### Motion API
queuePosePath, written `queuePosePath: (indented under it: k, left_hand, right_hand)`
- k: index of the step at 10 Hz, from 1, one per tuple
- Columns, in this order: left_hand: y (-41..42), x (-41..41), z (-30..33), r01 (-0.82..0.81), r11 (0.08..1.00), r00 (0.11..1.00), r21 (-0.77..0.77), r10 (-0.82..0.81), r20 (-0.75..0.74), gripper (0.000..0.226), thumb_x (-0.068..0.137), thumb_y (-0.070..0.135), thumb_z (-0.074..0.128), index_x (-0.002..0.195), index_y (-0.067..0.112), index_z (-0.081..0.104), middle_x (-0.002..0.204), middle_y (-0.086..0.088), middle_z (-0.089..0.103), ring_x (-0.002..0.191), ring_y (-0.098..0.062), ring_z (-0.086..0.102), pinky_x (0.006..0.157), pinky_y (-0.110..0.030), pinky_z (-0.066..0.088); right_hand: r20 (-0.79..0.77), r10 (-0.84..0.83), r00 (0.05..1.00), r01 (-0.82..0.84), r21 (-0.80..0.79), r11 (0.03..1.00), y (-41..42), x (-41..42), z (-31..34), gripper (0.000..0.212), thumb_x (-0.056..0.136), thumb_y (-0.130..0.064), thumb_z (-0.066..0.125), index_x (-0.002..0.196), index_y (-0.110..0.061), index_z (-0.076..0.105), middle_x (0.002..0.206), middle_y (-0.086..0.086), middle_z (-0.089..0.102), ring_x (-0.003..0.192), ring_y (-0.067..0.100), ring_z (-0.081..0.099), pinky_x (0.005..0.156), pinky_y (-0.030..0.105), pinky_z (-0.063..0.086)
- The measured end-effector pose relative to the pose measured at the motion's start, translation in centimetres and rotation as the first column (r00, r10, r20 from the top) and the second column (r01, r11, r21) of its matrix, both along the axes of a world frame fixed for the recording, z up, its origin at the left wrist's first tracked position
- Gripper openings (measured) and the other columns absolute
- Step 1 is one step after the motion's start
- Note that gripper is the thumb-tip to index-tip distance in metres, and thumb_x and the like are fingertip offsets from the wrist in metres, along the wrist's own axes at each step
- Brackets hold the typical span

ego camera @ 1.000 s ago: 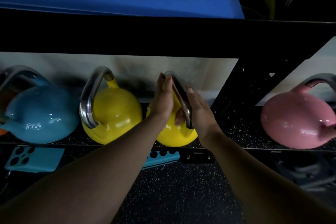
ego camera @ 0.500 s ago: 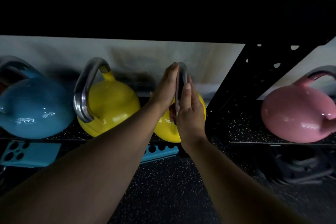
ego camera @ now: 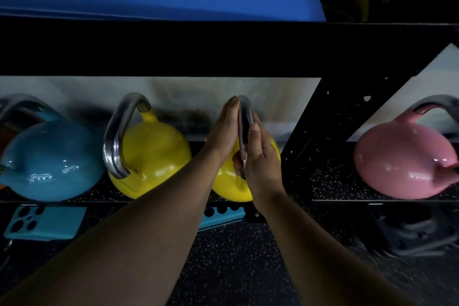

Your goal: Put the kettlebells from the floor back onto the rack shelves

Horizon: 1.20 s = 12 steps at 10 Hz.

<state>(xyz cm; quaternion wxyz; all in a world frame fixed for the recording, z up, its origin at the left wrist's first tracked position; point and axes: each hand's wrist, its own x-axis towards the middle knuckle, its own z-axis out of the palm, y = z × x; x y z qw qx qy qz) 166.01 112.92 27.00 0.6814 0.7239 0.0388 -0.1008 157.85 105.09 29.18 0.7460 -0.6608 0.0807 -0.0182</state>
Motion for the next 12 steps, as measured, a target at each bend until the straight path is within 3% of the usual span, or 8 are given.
queuePosePath:
  k: [1, 3, 5, 7, 9, 10, 11, 12]
  left_hand:
    - [-0.1, 0.0, -0.1, -0.014, 1.000, 1.000, -0.024, 0.014, -0.002, 0.059, 0.100, 0.061, 0.027, 0.142, 0.025, 0.048, 0.135, -0.009, 0.059, 0.123, -0.020, 0.056, 0.104, -0.040, 0.046]
    - [0.1, 0.3, 0.1, -0.026, 0.999, 0.999, -0.042, 0.025, -0.030, 0.059, 0.097, 0.063, 0.032, 0.140, 0.028, 0.051, 0.135, -0.007, 0.059, 0.124, -0.018, 0.056, 0.108, -0.042, 0.043]
    - [0.3, -0.1, 0.3, 0.023, 1.000, 0.999, -0.011, -0.023, -0.024, 0.058, 0.100, 0.061, 0.027, 0.141, 0.026, 0.049, 0.135, -0.008, 0.059, 0.122, -0.019, 0.056, 0.104, -0.039, 0.044]
    - [0.6, 0.1, -0.1, 0.039, 0.999, 0.999, 0.019, -0.038, -0.026, 0.068, 0.090, 0.073, 0.027, 0.140, 0.031, 0.048, 0.134, -0.008, 0.059, 0.121, -0.021, 0.056, 0.106, -0.047, 0.044]
    - [0.8, 0.0, 0.6, 0.065, 0.991, 0.997, 0.118, -0.061, -0.040, 0.066, 0.093, 0.070, 0.025, 0.145, 0.033, 0.044, 0.145, -0.012, 0.051, 0.130, -0.027, 0.050, 0.105, -0.042, 0.040]
    - [0.8, 0.7, 1.9, -0.009, 0.940, 0.998, 0.340, -0.013, 0.065, 0.054, 0.103, 0.051, 0.031, 0.142, 0.019, 0.049, 0.144, -0.013, 0.054, 0.132, -0.030, 0.050, 0.102, -0.033, 0.038]
    - [1.1, 0.7, 2.9, -0.092, 0.814, 0.984, 0.573, -0.015, 0.179, 0.045, 0.104, 0.041, 0.036, 0.137, 0.013, 0.052, 0.139, -0.018, 0.055, 0.127, -0.035, 0.053, 0.097, -0.034, 0.040]
    - [1.9, -1.0, 5.5, -0.130, 0.551, 0.954, 0.824, -0.156, 0.255, 0.042, 0.103, 0.036, 0.037, 0.137, 0.013, 0.048, 0.137, -0.021, 0.051, 0.121, -0.045, 0.052, 0.097, -0.050, 0.042]
  right_hand:
    - [-0.023, 0.003, 1.000, -0.003, 0.022, 1.000, 0.0, -0.2, 0.4, 0.042, 0.104, -0.040, 0.033, 0.146, -0.035, 0.042, 0.083, -0.010, 0.064, 0.055, 0.000, 0.052, 0.040, 0.026, 0.038]
    - [-0.034, 0.018, 0.999, -0.014, 0.121, 0.993, 0.3, -0.3, 0.4, 0.044, 0.105, -0.034, 0.033, 0.149, -0.029, 0.038, 0.128, -0.003, 0.063, 0.079, -0.005, 0.063, 0.053, 0.008, 0.046]
    - [-0.035, 0.022, 0.999, -0.020, 0.052, 0.998, 0.5, -0.4, 0.1, 0.044, 0.104, -0.042, 0.033, 0.147, -0.036, 0.038, 0.110, 0.009, 0.063, 0.061, -0.002, 0.053, 0.044, 0.013, 0.041]
    - [-0.001, 0.016, 1.000, -0.016, -0.021, 1.000, 0.3, -0.3, -0.2, 0.045, 0.104, -0.041, 0.031, 0.148, -0.034, 0.038, 0.089, 0.005, 0.067, 0.048, 0.005, 0.046, 0.039, 0.020, 0.037]
    - [0.021, 0.022, 1.000, -0.020, -0.103, 0.995, 0.0, -0.3, -0.5, 0.045, 0.104, -0.046, 0.031, 0.147, -0.037, 0.037, 0.103, 0.004, 0.070, 0.056, 0.013, 0.055, 0.044, 0.027, 0.043]
    - [-0.024, 0.064, 0.998, -0.068, -0.191, 0.979, -0.4, 0.2, -0.4, 0.045, 0.103, -0.048, 0.032, 0.146, -0.037, 0.040, 0.112, 0.000, 0.069, 0.078, 0.019, 0.067, 0.062, 0.030, 0.056]
    - [-0.063, 0.079, 0.995, -0.094, -0.292, 0.952, -1.8, 0.8, 0.6, 0.043, 0.100, -0.049, 0.037, 0.141, -0.038, 0.046, 0.121, 0.001, 0.068, 0.101, 0.020, 0.067, 0.079, 0.035, 0.056]
    - [-0.036, 0.063, 0.997, -0.072, -0.619, 0.782, -4.8, 0.6, 3.5, 0.033, 0.099, -0.042, 0.048, 0.126, -0.029, 0.061, 0.113, 0.004, 0.070, 0.102, 0.021, 0.065, 0.076, 0.028, 0.047]
